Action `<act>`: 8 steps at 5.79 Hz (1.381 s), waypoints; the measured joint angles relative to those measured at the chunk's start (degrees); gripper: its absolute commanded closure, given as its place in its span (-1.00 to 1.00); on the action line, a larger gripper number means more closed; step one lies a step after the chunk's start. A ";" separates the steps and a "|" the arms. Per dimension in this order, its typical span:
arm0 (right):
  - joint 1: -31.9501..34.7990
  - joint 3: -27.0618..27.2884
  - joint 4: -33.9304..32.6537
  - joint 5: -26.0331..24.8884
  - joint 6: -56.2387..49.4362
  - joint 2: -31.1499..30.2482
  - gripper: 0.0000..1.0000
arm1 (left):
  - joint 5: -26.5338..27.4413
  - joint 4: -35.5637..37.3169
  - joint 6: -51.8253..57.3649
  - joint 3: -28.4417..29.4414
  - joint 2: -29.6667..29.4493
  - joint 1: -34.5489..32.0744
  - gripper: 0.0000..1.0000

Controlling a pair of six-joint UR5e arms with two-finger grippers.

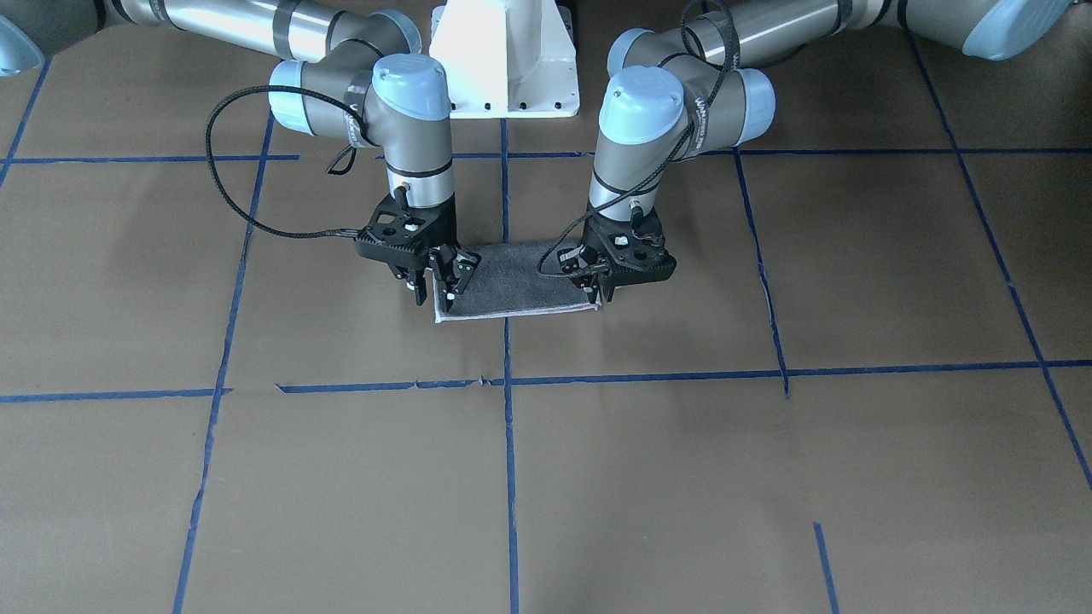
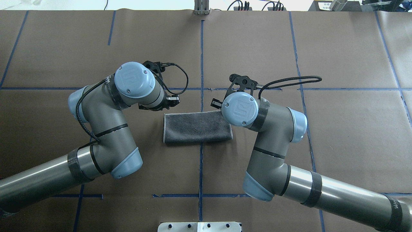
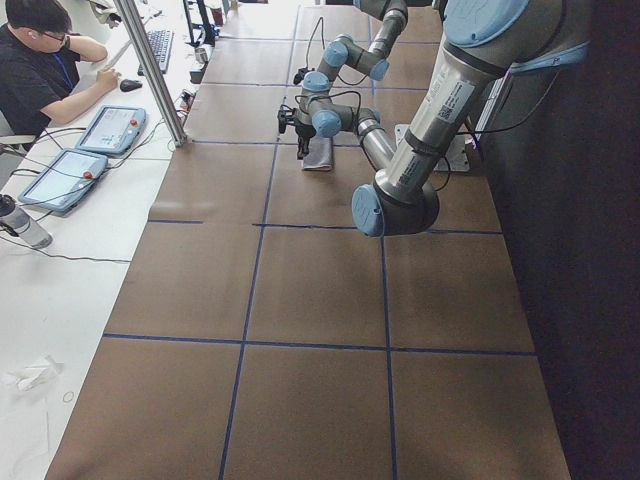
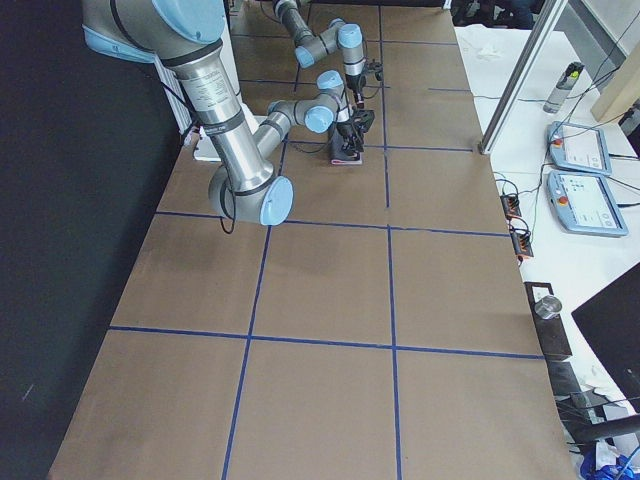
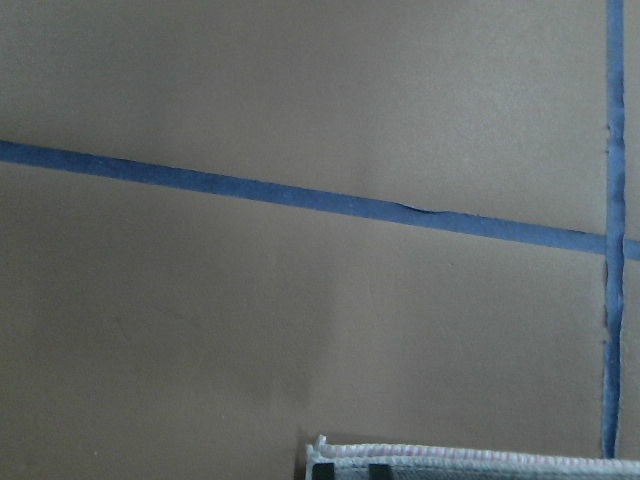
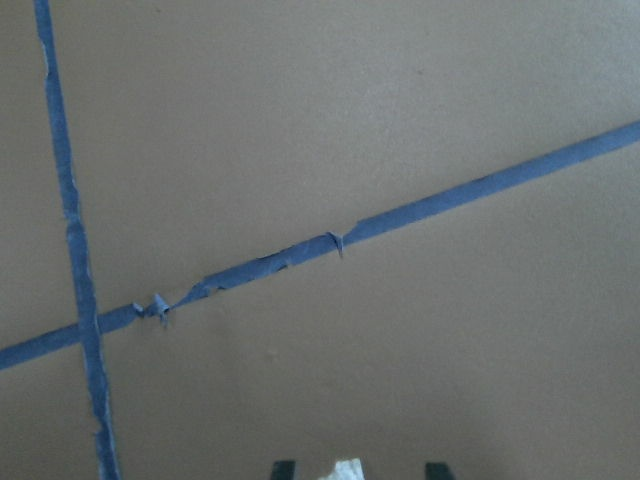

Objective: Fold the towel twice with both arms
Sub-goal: 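Raise the right gripper away while the left gripper moves to the strip's end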

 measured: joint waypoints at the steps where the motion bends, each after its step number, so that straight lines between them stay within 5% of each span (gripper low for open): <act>1: 1.97 -0.37 -0.13 3.02 -3.39 0.11 -1.00 | -0.21 -0.49 2.54 0.07 -0.10 -0.87 -1.00; 5: 14.86 4.37 -0.37 22.68 -25.01 -5.26 -1.00 | -0.47 -3.85 3.39 -6.76 5.17 1.86 -0.98; 6: 18.18 7.11 -0.49 26.27 -31.45 -8.63 -1.00 | -0.10 -7.00 0.93 -7.38 7.38 3.89 -0.46; 7: 20.31 9.39 -0.55 28.19 -36.67 -11.69 -1.00 | 1.17 -9.54 -3.51 -7.18 8.57 5.93 -0.19; 8: 21.56 11.51 -0.58 29.38 -39.42 -14.32 -1.00 | 2.75 -11.05 -8.04 -6.92 8.95 7.49 -0.18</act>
